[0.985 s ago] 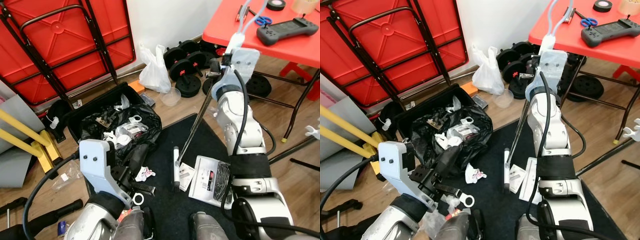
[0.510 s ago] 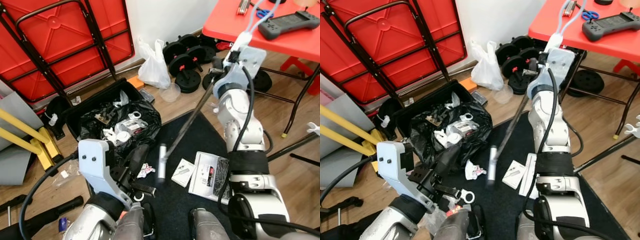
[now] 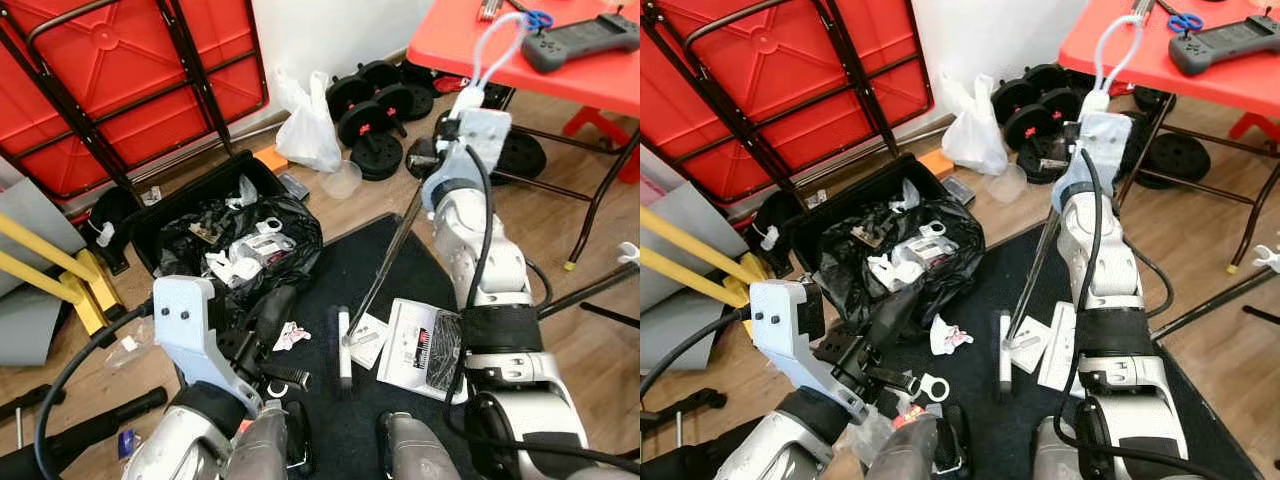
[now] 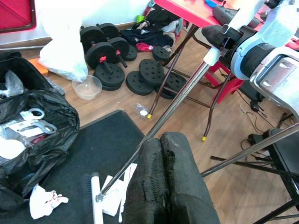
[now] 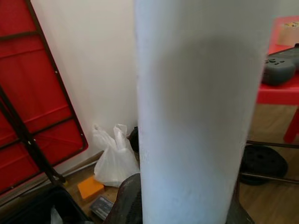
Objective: Sweep floor
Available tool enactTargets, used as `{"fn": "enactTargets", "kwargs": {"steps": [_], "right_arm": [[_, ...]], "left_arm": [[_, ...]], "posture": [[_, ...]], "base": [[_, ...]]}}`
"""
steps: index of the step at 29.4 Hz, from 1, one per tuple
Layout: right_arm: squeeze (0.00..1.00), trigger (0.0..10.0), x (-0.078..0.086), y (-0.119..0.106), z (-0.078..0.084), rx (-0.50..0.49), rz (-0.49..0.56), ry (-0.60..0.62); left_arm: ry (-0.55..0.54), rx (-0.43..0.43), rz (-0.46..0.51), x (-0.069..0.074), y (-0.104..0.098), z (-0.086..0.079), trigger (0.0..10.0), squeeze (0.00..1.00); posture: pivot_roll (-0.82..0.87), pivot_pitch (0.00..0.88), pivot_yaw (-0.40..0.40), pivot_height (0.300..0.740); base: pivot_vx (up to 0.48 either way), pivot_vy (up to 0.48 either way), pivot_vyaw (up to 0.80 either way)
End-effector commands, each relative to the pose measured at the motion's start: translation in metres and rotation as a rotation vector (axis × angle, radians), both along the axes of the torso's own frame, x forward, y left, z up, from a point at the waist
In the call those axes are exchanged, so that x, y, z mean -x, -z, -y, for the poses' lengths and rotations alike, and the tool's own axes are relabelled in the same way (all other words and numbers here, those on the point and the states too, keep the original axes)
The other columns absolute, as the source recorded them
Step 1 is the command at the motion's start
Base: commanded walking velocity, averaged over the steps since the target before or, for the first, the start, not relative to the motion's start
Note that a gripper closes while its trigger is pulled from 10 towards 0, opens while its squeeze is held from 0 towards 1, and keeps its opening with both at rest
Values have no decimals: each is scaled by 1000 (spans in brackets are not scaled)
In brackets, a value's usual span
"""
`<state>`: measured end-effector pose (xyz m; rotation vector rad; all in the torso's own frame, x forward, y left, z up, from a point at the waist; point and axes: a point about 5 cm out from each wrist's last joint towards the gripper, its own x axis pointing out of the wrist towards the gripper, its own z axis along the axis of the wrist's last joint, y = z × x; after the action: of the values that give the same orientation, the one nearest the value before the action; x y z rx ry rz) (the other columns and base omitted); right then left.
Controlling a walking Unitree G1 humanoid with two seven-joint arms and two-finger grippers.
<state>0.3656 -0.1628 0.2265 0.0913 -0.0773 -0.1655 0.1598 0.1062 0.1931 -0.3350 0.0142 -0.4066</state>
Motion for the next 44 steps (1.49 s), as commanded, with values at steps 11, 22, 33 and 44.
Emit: {"fn": "enactTargets", "kwargs": {"steps": [11, 22, 33, 44], "right_arm": [[0, 10000, -6, -29, 22, 95, -41, 123], [0, 10000, -8, -44, 29, 87, -67, 158], [0, 10000, -9, -64, 28, 24, -11, 139], [0, 10000, -11, -49, 22, 55, -141, 66]], "left_arm": [[-14, 5, -31, 1, 4, -2, 10000, 0], [-13, 20, -33, 0, 4, -1, 10000, 0], [-9, 30, -34, -3, 7, -1, 10000, 0], [-4, 31, -34, -15, 15, -2, 10000, 0]], "posture": [[-104, 290, 31, 740], [-118, 292, 20, 740], [-132, 277, 22, 740], [-151, 219, 14, 740]], "base": [[0, 0, 0], [0, 0, 0], [0, 0, 0], [0, 0, 0]]}}
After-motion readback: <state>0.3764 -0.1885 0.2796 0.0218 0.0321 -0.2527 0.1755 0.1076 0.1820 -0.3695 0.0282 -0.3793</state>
